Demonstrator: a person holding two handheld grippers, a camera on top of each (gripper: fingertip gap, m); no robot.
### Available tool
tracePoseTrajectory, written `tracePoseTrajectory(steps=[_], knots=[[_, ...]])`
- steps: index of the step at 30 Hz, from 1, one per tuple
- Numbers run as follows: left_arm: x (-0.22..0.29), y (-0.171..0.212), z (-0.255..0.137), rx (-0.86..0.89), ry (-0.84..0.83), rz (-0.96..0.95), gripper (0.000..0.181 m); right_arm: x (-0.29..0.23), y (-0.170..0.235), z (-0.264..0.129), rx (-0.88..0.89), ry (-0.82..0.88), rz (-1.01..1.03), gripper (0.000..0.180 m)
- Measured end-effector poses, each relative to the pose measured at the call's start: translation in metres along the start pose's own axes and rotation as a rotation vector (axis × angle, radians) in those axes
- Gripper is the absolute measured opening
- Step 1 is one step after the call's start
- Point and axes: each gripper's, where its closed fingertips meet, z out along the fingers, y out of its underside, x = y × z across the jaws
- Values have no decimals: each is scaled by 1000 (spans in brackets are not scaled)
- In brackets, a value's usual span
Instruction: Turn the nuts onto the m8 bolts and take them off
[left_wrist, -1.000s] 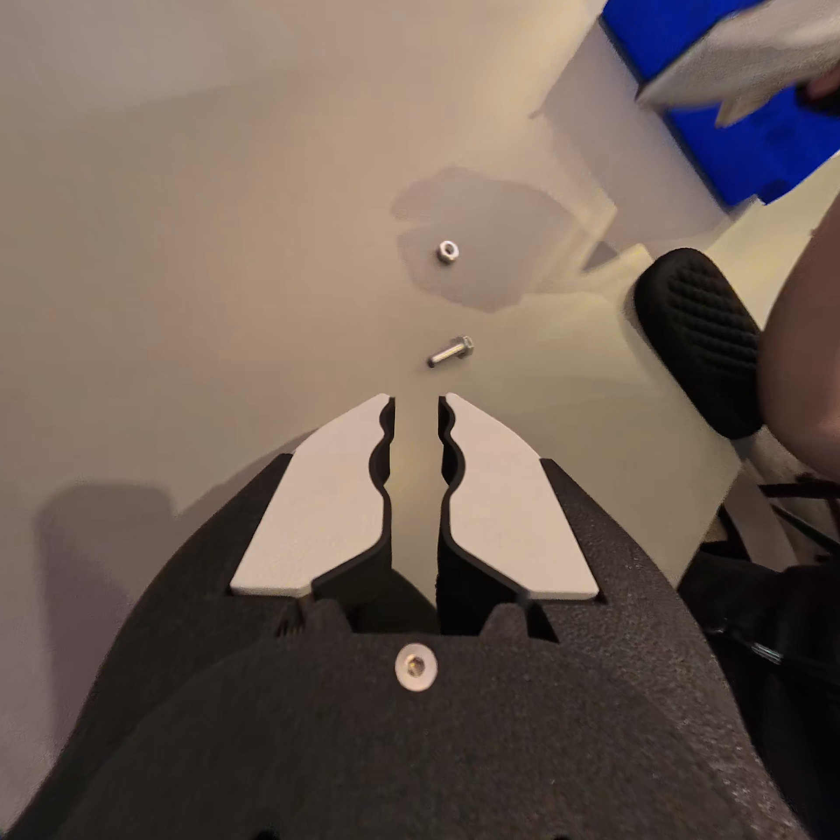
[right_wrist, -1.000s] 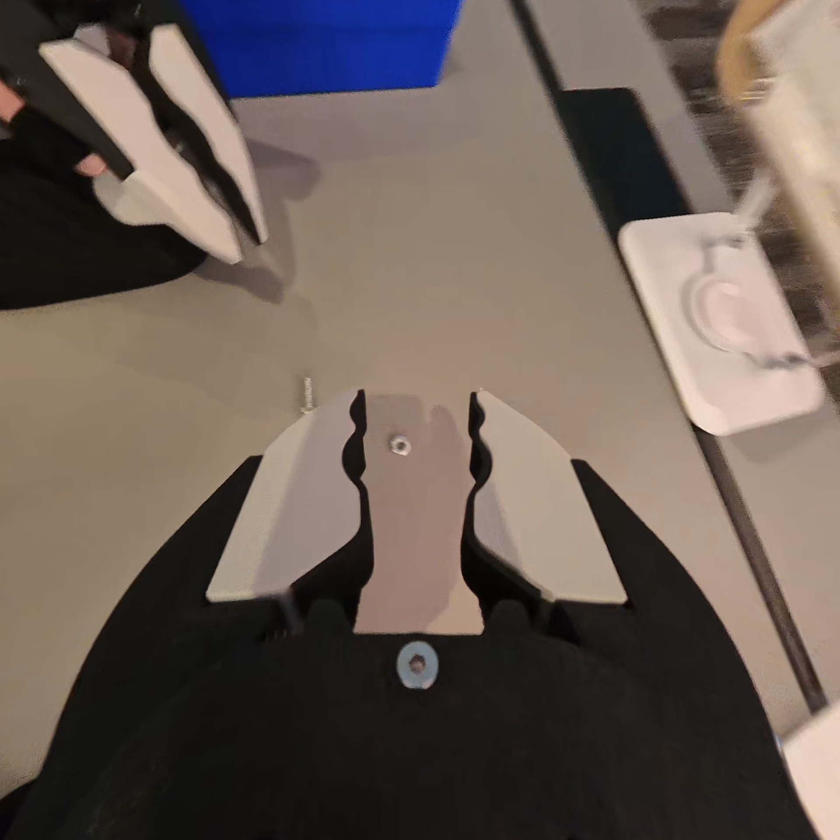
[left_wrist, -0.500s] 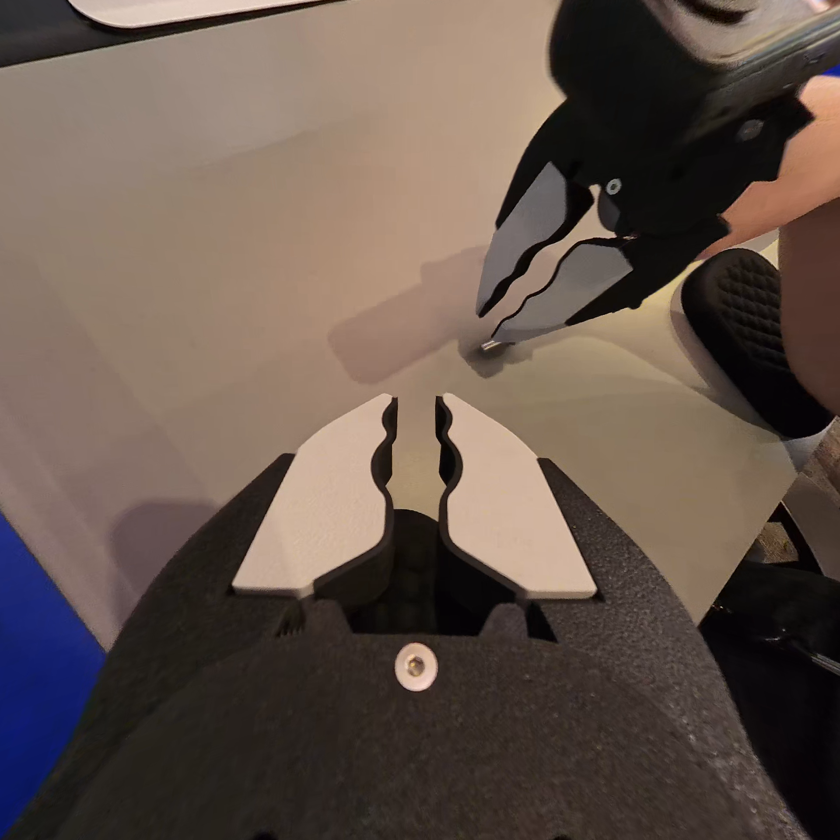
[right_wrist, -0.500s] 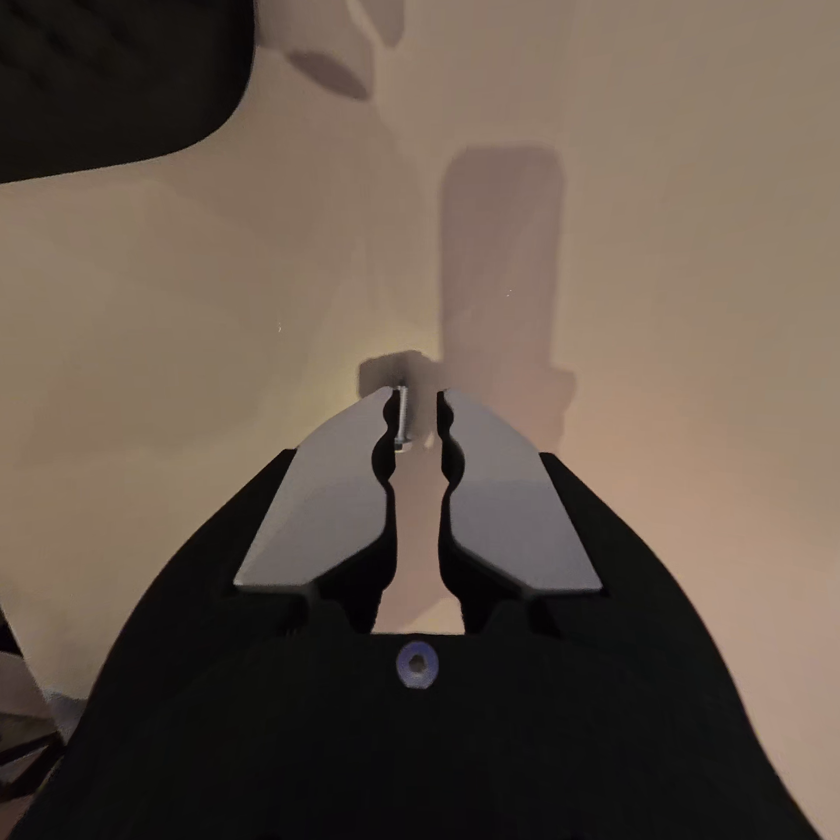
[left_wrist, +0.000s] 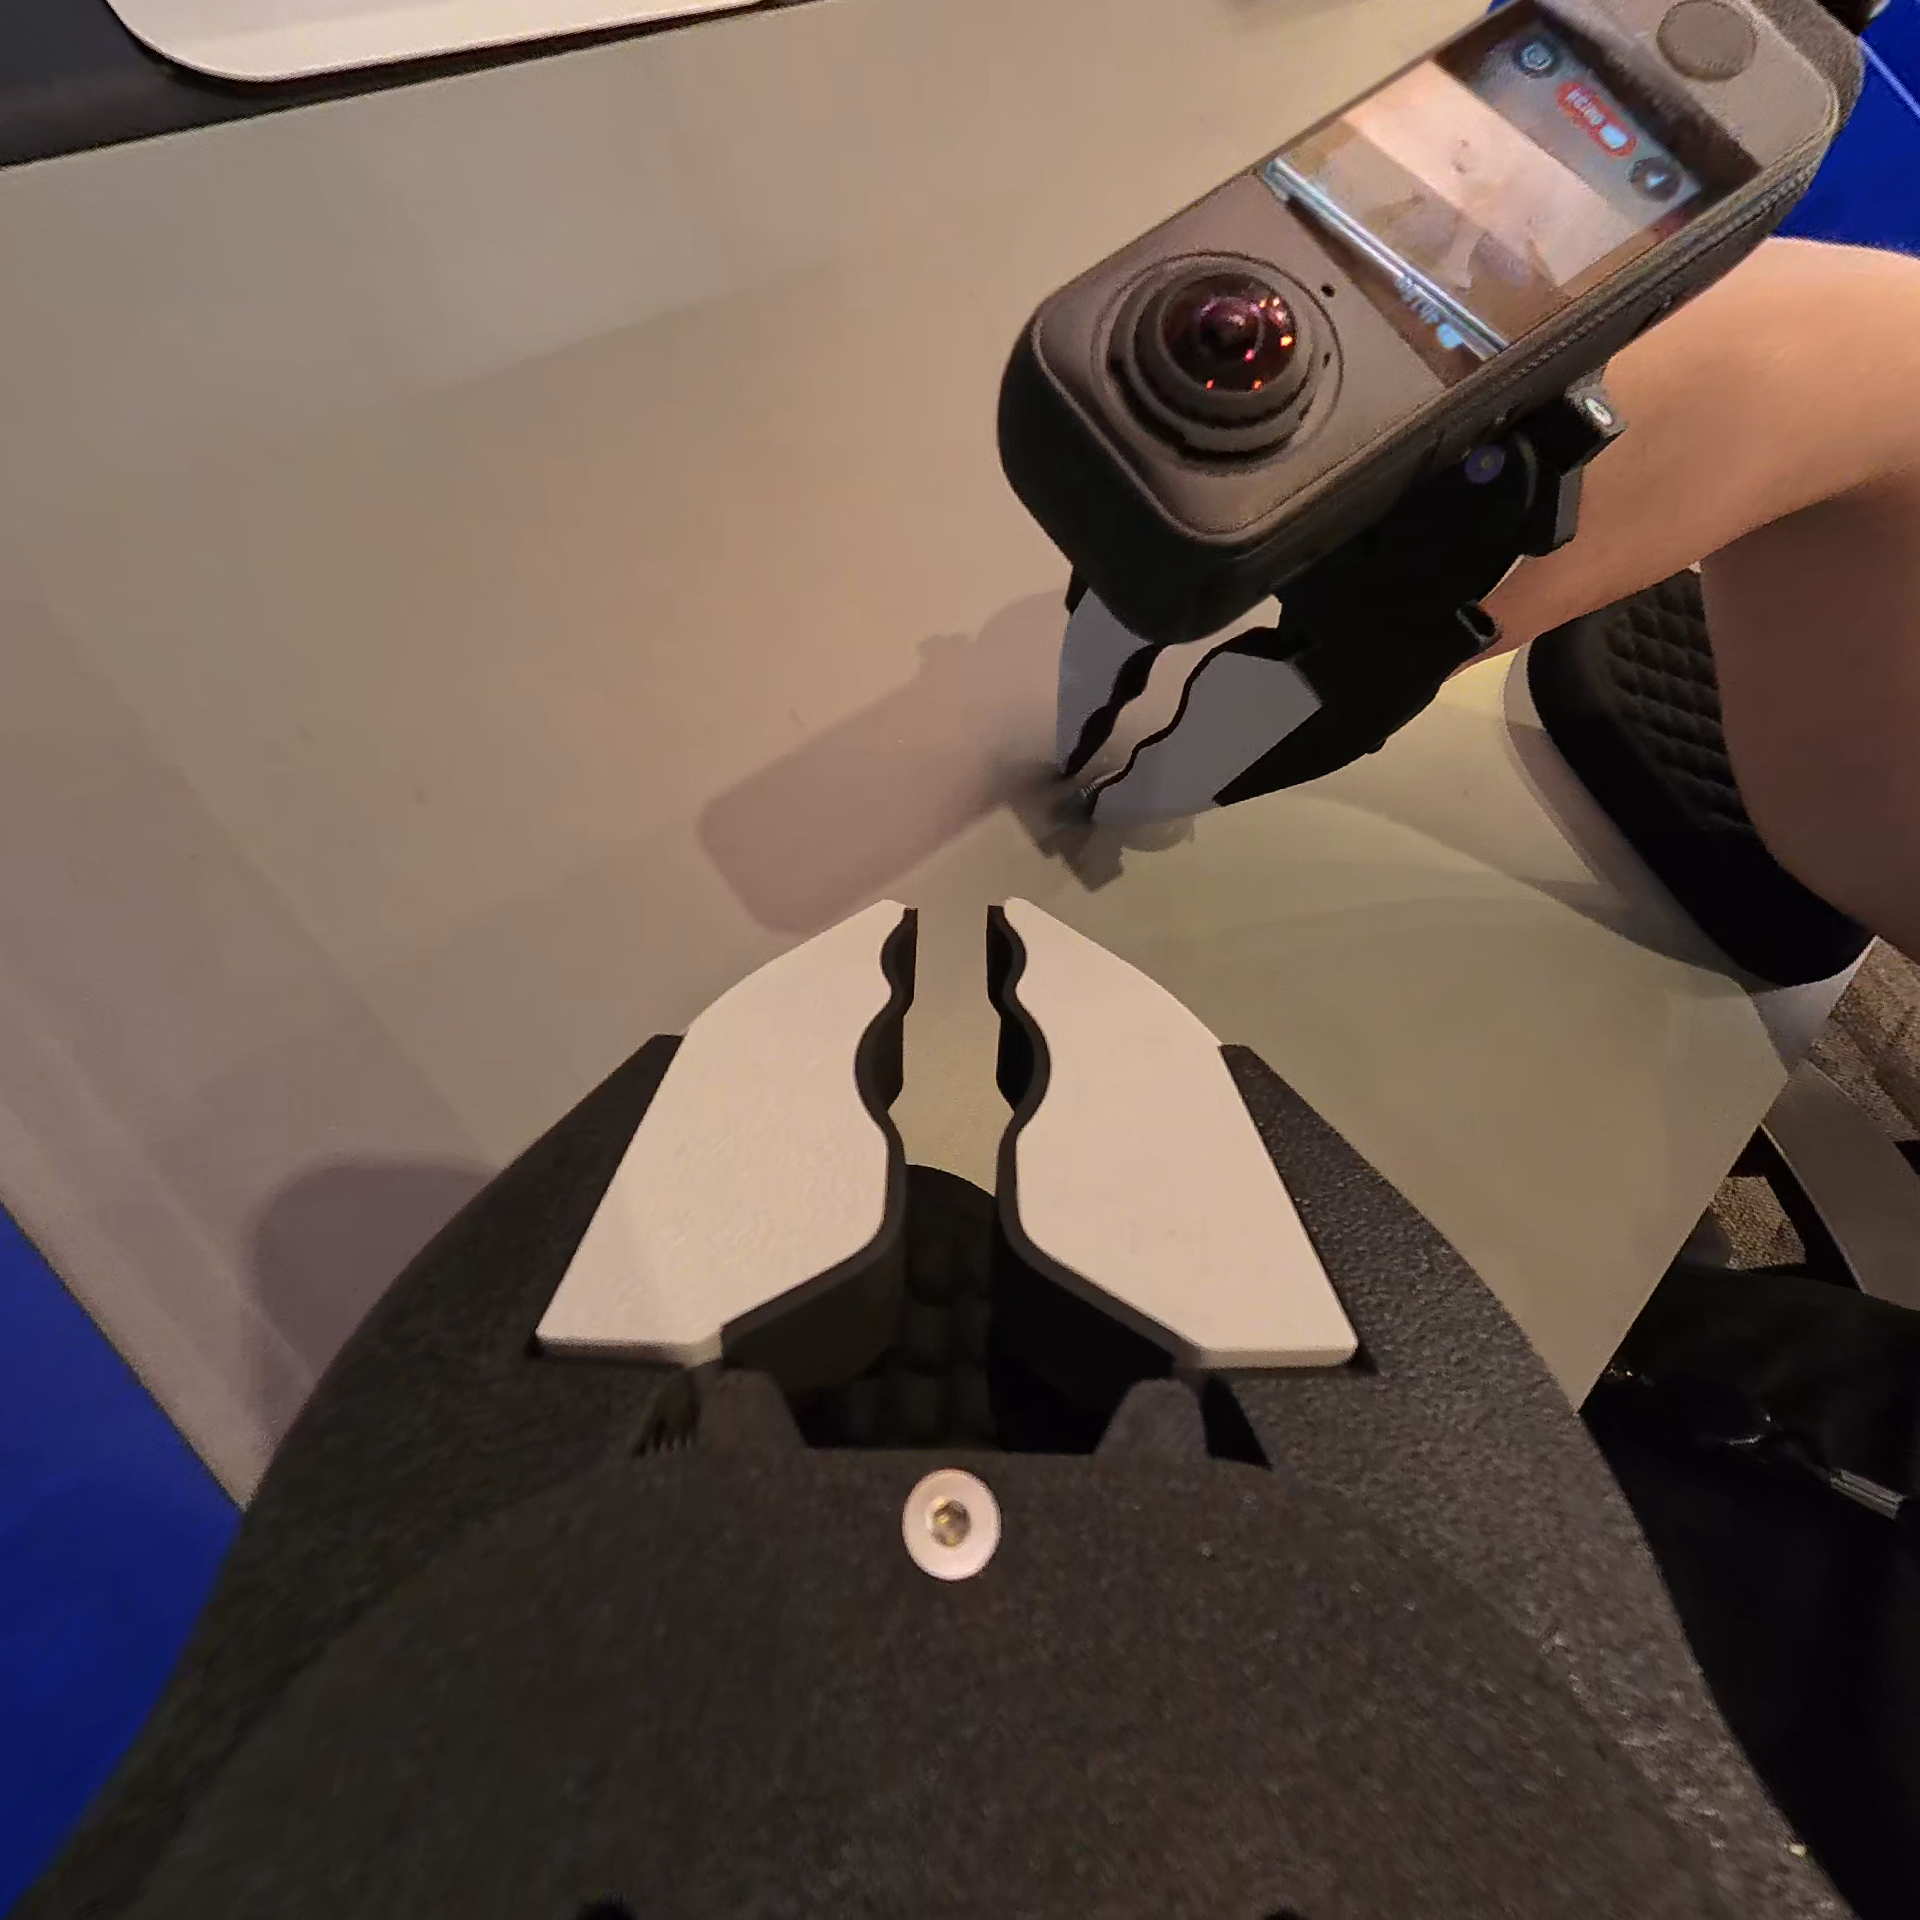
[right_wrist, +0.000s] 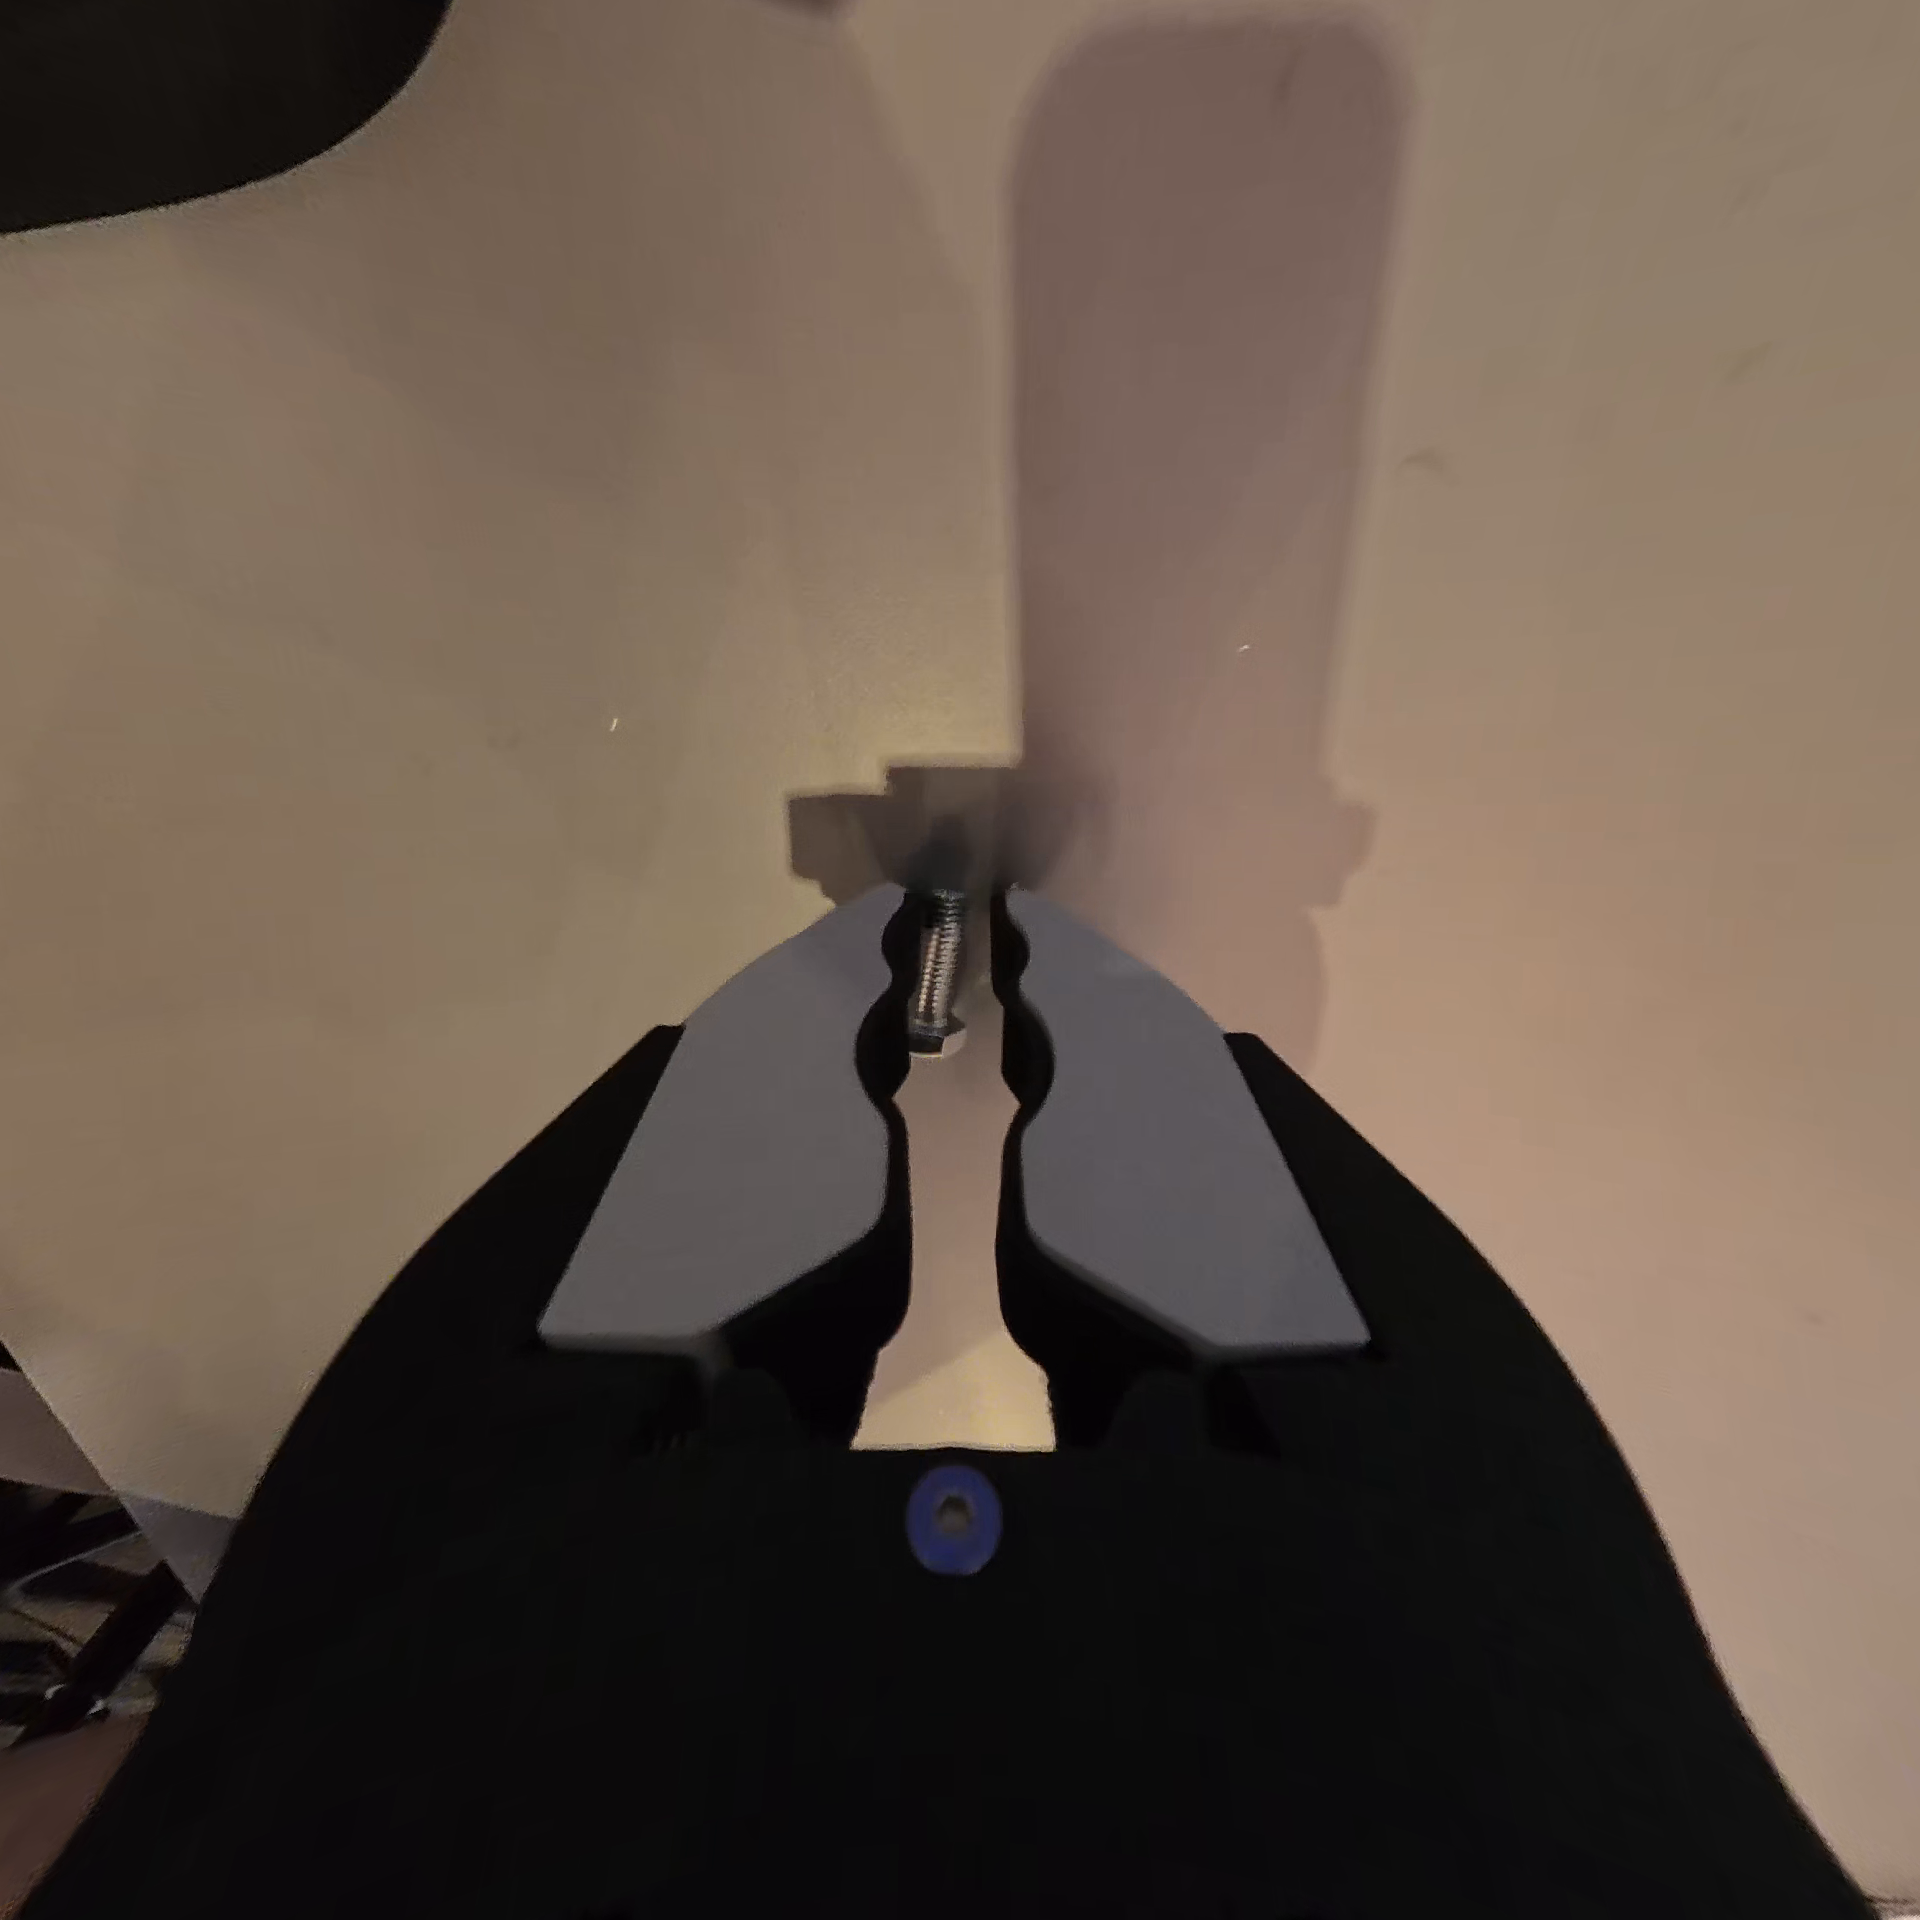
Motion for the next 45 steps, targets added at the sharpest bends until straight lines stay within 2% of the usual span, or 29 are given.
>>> tracePoseTrajectory(steps=[8, 11, 18, 21, 24, 30, 34, 40, 45], knots=[[3, -1, 3, -1, 10, 6, 11, -1, 3, 1, -52, 62, -35, 15], [5, -2, 4, -2, 12, 12, 11, -5, 3, 1, -61, 50, -35, 8], [3, -5, 10, 1, 15, 23, 10, -1, 1, 0, 49, 7, 14, 7], [4, -13, 17, 36, 39, 41, 11, 3, -5, -12, 200, -68, 66, 7], [10, -25, 24, 91, 89, 78, 12, 14, -14, -41, 431, -126, 139, 7], [46, -63, 34, 242, 277, 197, 18, 41, -12, -139, 977, -143, 214, 7], [80, -108, 25, 416, 407, 277, 22, 39, 2, -203, 1222, -94, 157, 7], [120, -162, 16, 559, 441, 443, 32, 24, 17, -258, 1397, 67, 37, 7], [137, -188, 19, 590, 482, 475, 36, 18, 21, -278, 1490, 132, -19, 7]])
